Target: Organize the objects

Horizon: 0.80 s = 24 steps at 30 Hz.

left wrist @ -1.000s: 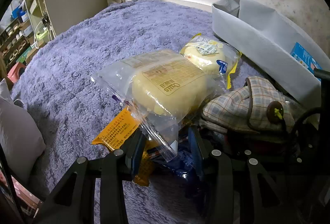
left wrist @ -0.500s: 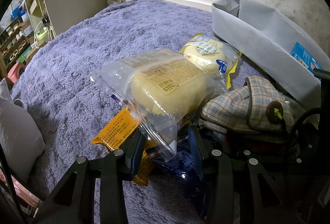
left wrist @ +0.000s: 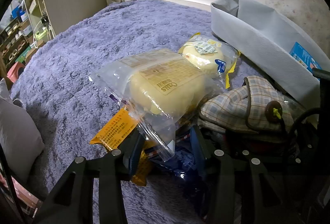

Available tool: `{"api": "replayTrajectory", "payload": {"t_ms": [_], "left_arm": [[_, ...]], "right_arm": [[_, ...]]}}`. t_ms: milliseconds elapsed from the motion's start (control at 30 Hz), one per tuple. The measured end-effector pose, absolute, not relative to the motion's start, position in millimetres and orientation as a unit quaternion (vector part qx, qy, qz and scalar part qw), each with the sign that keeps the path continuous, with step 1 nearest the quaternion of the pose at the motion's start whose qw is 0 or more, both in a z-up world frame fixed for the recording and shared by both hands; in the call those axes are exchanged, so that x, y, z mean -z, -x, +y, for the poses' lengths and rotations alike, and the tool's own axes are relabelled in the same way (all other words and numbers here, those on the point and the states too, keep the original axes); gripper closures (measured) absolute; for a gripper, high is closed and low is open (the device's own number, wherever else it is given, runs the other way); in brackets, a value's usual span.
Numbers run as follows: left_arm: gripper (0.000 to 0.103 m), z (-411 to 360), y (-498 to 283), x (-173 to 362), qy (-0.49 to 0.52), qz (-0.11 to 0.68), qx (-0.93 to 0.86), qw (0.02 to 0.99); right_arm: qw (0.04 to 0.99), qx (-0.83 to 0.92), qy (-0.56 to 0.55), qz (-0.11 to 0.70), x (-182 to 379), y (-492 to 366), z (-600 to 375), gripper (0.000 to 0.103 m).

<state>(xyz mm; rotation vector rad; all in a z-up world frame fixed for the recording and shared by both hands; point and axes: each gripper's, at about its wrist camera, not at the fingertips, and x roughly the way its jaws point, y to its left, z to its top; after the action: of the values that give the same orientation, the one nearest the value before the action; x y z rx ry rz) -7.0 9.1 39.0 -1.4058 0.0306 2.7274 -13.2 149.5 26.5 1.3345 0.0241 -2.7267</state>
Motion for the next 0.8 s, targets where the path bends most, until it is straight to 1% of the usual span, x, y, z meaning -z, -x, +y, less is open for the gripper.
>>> {"api": "replayTrajectory", "payload": {"t_ms": [133, 800], "left_arm": [[0.055, 10.4, 6.5, -38.7, 0.458, 0.010, -0.888, 0.037], [0.052, 10.9, 2.7, -38.2, 0.452, -0.003, -0.891, 0.038]], "right_arm": [[0.053, 0.897, -0.439, 0.008, -26.0, 13.6, 149.5, 0.000], [0.054, 0.897, -0.439, 0.008, -26.3, 14.0, 149.8, 0.000]]}}
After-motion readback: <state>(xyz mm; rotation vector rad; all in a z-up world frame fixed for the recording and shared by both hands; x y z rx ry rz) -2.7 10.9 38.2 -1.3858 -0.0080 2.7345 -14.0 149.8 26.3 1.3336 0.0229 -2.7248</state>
